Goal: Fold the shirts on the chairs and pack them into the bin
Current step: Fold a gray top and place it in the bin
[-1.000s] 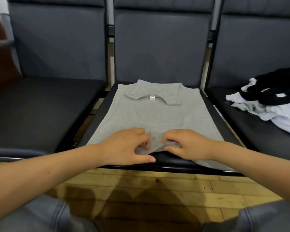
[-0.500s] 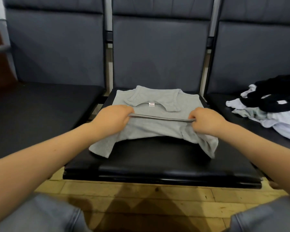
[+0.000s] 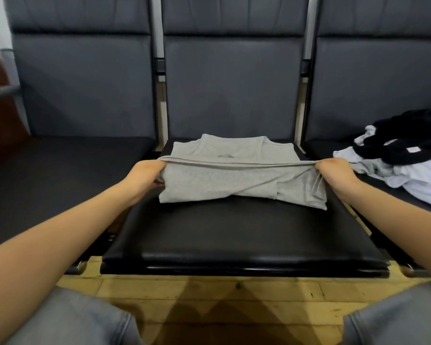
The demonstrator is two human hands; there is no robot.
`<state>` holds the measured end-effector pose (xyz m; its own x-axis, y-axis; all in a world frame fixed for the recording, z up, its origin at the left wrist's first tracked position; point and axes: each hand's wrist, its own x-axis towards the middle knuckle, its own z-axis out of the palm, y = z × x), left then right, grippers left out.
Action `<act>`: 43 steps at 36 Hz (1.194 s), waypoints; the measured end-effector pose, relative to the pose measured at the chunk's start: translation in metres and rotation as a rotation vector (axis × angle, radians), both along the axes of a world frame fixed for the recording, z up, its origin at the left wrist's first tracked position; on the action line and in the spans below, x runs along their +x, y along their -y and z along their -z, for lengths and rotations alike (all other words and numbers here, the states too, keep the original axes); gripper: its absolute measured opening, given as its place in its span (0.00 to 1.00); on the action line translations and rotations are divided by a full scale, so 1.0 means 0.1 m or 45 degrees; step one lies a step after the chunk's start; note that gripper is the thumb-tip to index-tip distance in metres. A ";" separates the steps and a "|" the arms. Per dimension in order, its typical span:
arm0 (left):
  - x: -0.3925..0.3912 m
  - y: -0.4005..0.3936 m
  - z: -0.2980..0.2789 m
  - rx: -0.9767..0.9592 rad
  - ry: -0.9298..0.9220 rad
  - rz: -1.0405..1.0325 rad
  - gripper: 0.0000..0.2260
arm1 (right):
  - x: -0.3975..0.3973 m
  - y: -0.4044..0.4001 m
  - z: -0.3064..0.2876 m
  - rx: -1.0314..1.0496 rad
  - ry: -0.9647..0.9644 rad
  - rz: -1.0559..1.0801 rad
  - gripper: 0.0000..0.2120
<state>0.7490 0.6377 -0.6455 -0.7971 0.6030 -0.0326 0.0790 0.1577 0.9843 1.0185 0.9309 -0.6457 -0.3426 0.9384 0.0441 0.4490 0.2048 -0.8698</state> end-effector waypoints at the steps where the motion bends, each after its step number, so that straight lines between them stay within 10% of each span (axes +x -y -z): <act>1: 0.02 0.00 -0.03 0.083 0.093 -0.013 0.08 | 0.01 -0.01 -0.01 -0.053 -0.042 0.023 0.13; 14: 0.01 0.16 -0.16 0.400 0.357 -0.204 0.12 | 0.22 0.08 -0.22 -0.480 -0.726 -0.058 0.06; 20: 0.17 0.19 -0.19 0.453 0.494 -0.199 0.13 | 0.27 0.12 -0.21 -0.357 -0.477 -0.085 0.08; 34: 0.20 0.10 -0.06 -0.140 0.013 -0.256 0.12 | 0.31 0.18 -0.17 0.037 0.157 -0.264 0.22; 43: -0.13 -0.22 -0.07 0.087 -0.220 -0.314 0.07 | 0.01 -0.20 -0.09 0.376 0.127 -0.032 0.17</act>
<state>0.7356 0.6593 -0.6387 -0.9100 0.3864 0.1504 0.2140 0.1269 0.9686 1.0194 0.9505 -0.6371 -0.3821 0.8812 0.2782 0.5208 0.4540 -0.7229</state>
